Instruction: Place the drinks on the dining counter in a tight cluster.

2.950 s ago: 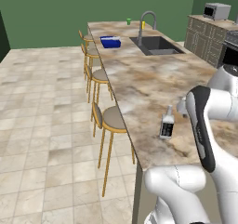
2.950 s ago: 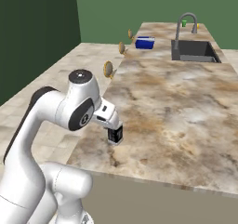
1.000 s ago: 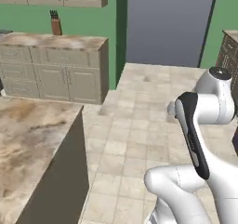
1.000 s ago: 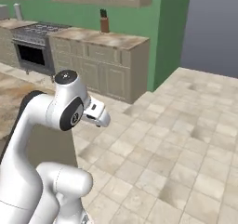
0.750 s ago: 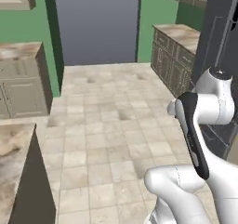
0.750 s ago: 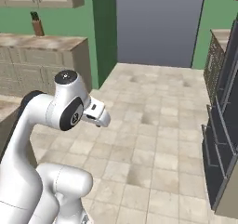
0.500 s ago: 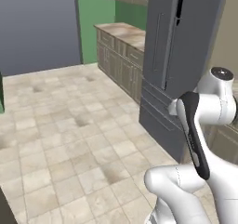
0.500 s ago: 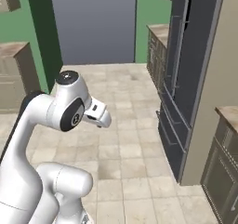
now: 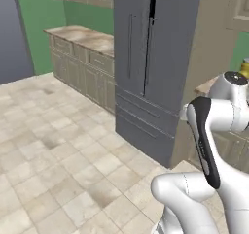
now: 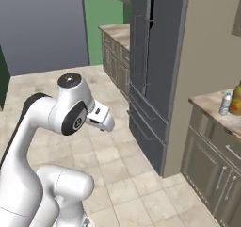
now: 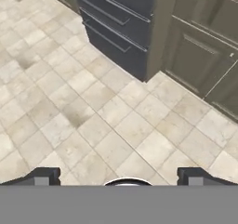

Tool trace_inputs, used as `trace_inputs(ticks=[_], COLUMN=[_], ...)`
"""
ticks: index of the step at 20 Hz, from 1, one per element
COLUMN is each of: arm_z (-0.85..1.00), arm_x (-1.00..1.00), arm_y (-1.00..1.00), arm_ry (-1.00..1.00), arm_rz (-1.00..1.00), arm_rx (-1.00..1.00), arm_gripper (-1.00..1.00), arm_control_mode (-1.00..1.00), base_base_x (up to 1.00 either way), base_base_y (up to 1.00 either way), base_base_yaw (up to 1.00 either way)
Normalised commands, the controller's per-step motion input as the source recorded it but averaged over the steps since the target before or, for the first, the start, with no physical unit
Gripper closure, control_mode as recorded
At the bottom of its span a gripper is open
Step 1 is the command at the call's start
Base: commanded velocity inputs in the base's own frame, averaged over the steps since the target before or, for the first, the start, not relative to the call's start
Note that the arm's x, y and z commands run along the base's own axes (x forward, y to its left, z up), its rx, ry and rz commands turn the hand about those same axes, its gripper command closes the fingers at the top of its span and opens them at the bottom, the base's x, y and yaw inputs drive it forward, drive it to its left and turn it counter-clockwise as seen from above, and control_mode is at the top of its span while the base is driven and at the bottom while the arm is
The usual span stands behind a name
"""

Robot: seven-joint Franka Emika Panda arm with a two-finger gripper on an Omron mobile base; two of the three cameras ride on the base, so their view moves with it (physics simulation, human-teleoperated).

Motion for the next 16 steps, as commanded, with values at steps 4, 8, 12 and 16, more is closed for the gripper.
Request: trace_inputs(ticks=[4,8,12,16], arm_z=[0.0,0.0,0.0,0.0], arm_x=[0.0,0.0,0.0,0.0], arm_y=[0.0,0.0,0.0,0.0], arm_ry=[0.0,0.0,0.0,0.0], arm_rz=[0.0,0.0,0.0,0.0], arm_rx=[0.0,0.0,0.0,0.0], arm_gripper=[-1.0,-1.0,-1.0,-1.0], arm_control_mode=[1.0,1.0,1.0,1.0], base_base_x=[0.36,0.45,0.74,1.0], base_base_y=[0.11,0.08,0.14,0.51], base_base_yaw=[-0.89,-0.84,-0.73,-0.44])
